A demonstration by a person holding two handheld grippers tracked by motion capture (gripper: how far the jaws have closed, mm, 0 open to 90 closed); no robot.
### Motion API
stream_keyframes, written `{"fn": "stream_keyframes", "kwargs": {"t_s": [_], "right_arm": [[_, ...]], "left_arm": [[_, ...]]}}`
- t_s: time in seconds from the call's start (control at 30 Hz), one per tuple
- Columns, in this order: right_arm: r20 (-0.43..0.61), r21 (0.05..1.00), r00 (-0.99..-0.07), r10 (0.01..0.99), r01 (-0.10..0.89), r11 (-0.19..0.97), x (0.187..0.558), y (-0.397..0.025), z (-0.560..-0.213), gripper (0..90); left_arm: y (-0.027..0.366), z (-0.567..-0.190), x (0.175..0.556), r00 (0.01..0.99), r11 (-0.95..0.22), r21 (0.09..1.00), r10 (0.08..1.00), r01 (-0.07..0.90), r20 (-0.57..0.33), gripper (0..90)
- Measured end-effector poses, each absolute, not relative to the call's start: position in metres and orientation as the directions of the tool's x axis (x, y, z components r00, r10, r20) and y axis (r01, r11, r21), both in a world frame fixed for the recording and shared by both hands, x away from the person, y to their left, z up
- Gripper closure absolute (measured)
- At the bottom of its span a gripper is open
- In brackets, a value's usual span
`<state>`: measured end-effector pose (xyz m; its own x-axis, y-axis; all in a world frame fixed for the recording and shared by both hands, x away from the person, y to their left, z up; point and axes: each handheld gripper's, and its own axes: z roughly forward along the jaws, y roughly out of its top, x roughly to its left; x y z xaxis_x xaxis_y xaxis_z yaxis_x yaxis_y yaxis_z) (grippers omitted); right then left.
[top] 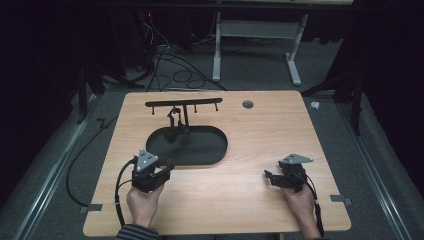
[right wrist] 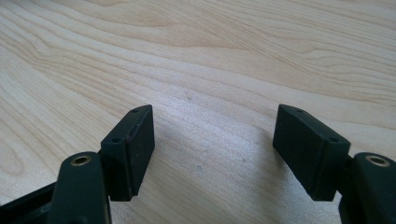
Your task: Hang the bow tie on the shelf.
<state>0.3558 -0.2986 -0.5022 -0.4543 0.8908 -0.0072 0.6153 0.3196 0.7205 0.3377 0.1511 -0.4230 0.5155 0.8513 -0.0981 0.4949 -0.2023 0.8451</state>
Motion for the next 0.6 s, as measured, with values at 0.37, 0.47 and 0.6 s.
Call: {"fn": "stream_keyframes", "kwargs": {"t_s": [0.37,0.47,0.6], "right_arm": [[-0.008,0.721,-0.454,0.891,0.615,0.32,0.356,-0.299,-0.502,31.0],[-0.008,0.721,-0.454,0.891,0.615,0.32,0.356,-0.299,-0.502,31.0],[-0.008,0.721,-0.454,0.891,0.615,0.32,0.356,-0.299,-0.502,30.9]], "left_arm": [[0.15,-0.437,0.334,0.538,-0.197,0.835,0.832,0.514,-0.135,62.4],[0.15,-0.439,0.334,0.54,-0.195,0.832,0.83,0.519,-0.142,62.5],[0.149,-0.442,0.335,0.538,-0.194,0.827,0.83,0.527,-0.148,62.4]]}}
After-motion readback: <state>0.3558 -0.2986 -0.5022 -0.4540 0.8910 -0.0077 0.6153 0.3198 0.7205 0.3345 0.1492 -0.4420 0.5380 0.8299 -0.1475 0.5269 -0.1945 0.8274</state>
